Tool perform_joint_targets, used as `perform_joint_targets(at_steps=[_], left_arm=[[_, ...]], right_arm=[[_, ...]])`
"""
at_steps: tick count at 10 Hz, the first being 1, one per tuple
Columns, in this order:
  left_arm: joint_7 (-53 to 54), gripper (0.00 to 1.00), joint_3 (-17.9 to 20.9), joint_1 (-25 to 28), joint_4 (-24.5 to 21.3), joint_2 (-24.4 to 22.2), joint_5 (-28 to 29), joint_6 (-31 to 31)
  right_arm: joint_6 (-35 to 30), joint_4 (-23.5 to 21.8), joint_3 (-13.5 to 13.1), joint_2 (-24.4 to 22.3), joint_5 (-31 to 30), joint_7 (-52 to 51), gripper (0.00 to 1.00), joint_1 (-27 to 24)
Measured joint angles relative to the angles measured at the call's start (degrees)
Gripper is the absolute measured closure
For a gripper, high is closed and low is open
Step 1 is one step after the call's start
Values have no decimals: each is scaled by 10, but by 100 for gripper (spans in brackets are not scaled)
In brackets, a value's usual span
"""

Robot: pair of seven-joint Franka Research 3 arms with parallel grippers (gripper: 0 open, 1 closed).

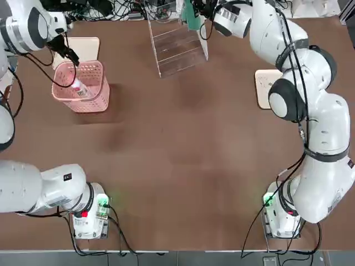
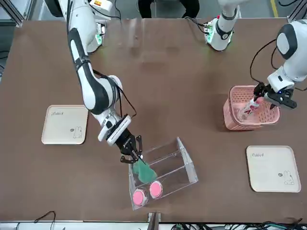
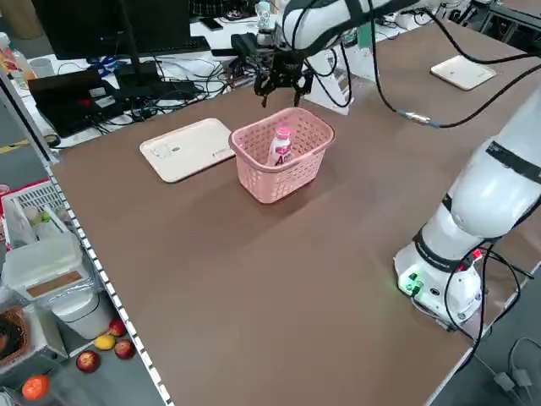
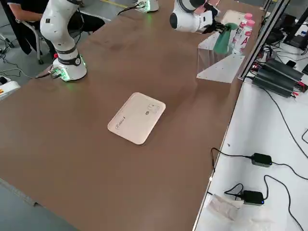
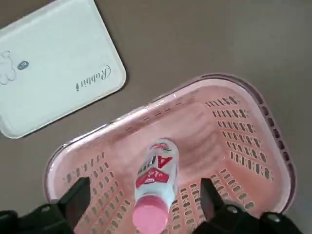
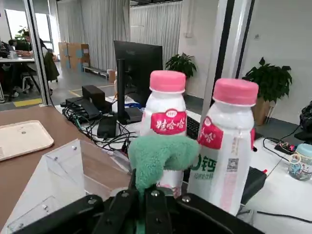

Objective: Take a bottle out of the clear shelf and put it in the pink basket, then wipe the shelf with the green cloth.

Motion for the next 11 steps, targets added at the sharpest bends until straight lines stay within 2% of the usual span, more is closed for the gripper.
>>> perform_joint_targets(at_steps=[2,4,6,8,10,11], left_arm=[[-31,0,-15,-4,111,-4,-6,-114],[-148,0,-57,-11,252,29,-7,-234],[-259,0,-89,-14,353,74,-7,-273],[-310,0,-99,-13,388,88,-7,-285],[-323,0,-105,-13,411,82,-7,-327],[-324,0,-105,-9,423,80,-7,-343]], right_arm=[[0,20,-15,21,0,0,93,11],[0,26,-18,29,16,-1,93,20],[0,26,-19,35,36,-1,93,27],[0,26,-19,41,72,-1,93,31],[0,26,-18,43,127,-1,93,43],[1,26,-18,43,136,0,93,49]])
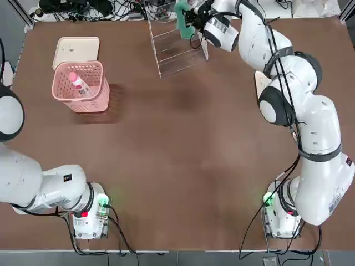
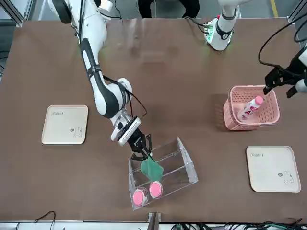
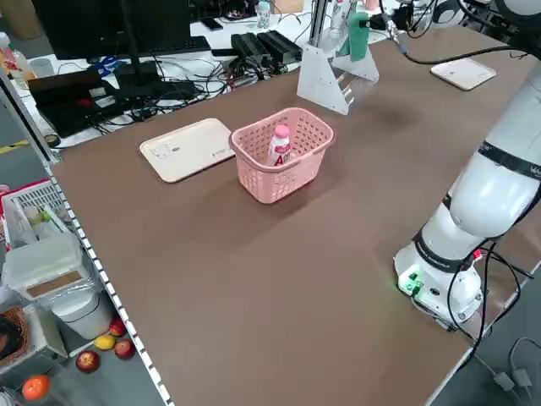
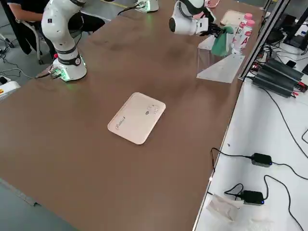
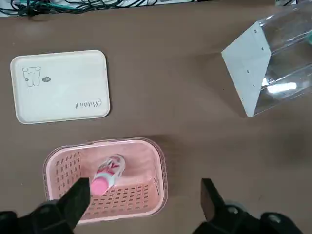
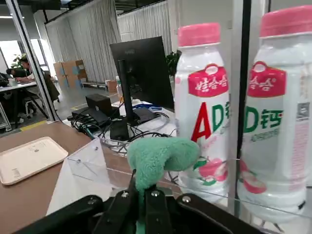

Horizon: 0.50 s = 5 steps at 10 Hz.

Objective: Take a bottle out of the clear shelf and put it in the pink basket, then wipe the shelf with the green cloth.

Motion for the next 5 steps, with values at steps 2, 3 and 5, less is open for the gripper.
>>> perform_joint_targets(at_steps=[2,3,5], left_arm=[[0,0,7,8,11,-2,0,-30],[0,0,7,8,11,-2,0,-37],[0,0,1,-11,13,-5,15,-62]], right_arm=[[1,2,-1,0,0,1,94,2],[1,5,-2,0,0,0,94,2],[2,11,-10,-2,-21,-3,94,-1]])
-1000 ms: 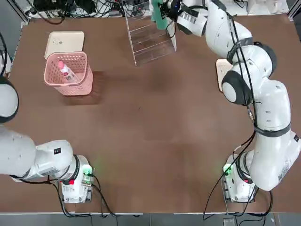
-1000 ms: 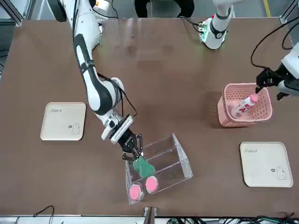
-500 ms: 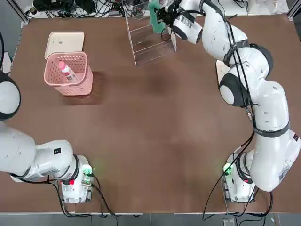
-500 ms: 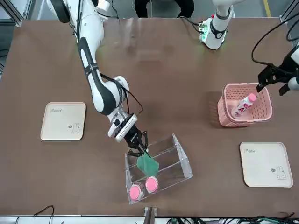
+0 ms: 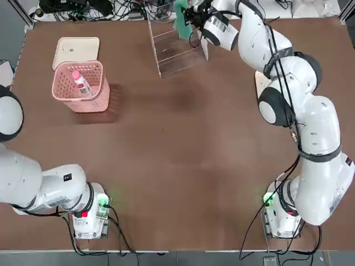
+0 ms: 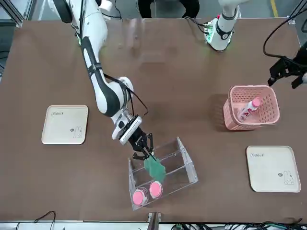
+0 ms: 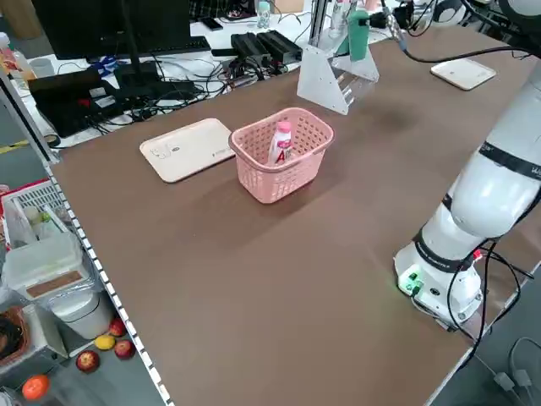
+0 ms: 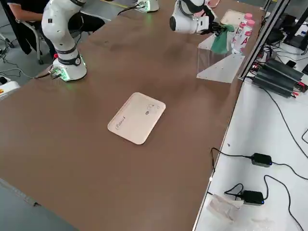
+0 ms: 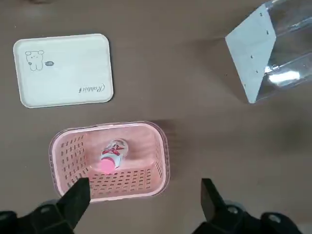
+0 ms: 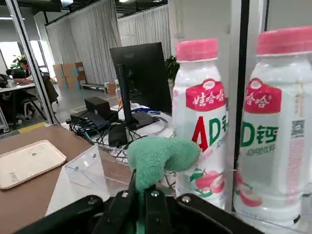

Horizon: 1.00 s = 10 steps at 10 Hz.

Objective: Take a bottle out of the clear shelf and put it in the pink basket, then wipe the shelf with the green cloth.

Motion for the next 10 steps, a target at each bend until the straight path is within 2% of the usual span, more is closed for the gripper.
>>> perform_joint_targets(at_steps=[1,3,6,7,8,10], left_arm=[[-5,0,10,-32,8,-3,20,-17],[-10,0,84,-104,39,-11,31,-43],[-5,0,176,-139,41,-5,20,-47],[-5,0,211,-165,41,-1,18,-47],[-5,0,232,-185,40,3,17,-47],[-3,0,234,-200,40,16,17,-39]], right_arm=[[4,2,-2,-4,-32,0,94,-5],[6,3,-3,-11,-72,-2,94,-19],[7,2,-4,-11,-107,-8,94,-26],[7,1,-4,-10,-117,-10,94,-26],[7,0,-4,-9,-129,-10,93,-26],[7,0,-4,-7,-136,-11,93,-27]])
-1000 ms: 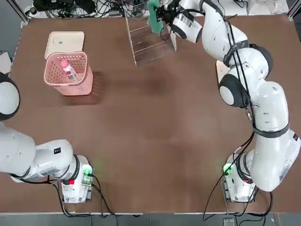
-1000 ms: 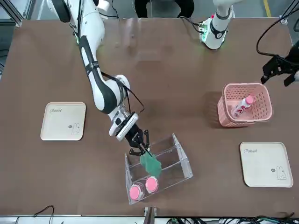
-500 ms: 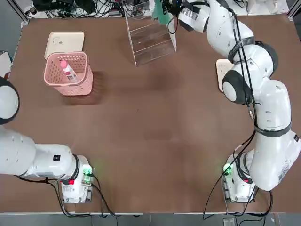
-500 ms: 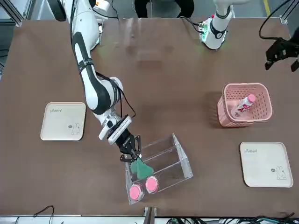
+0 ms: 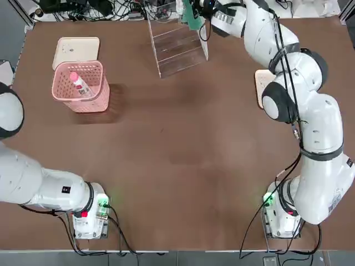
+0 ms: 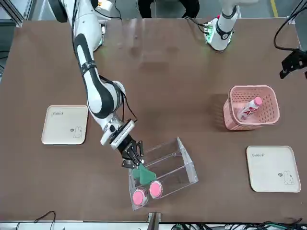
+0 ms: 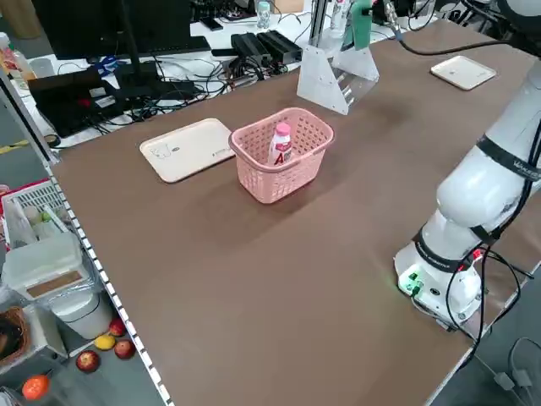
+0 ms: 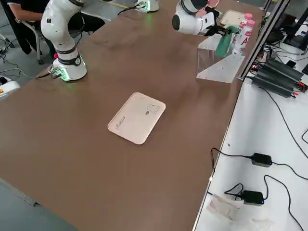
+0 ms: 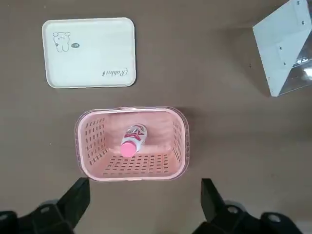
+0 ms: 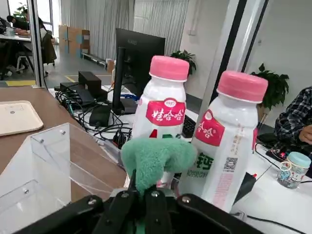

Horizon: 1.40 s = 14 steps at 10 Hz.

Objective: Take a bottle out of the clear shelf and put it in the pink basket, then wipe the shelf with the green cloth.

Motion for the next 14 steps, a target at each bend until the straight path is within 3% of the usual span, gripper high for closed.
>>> perform_joint_targets(at_steps=[8,14], left_arm=[[4,0,-6,-10,2,8,0,14],[4,0,-7,-13,3,11,0,26]], right_arm=[[1,-1,3,5,1,1,93,2],[0,13,-23,5,1,0,93,-3]])
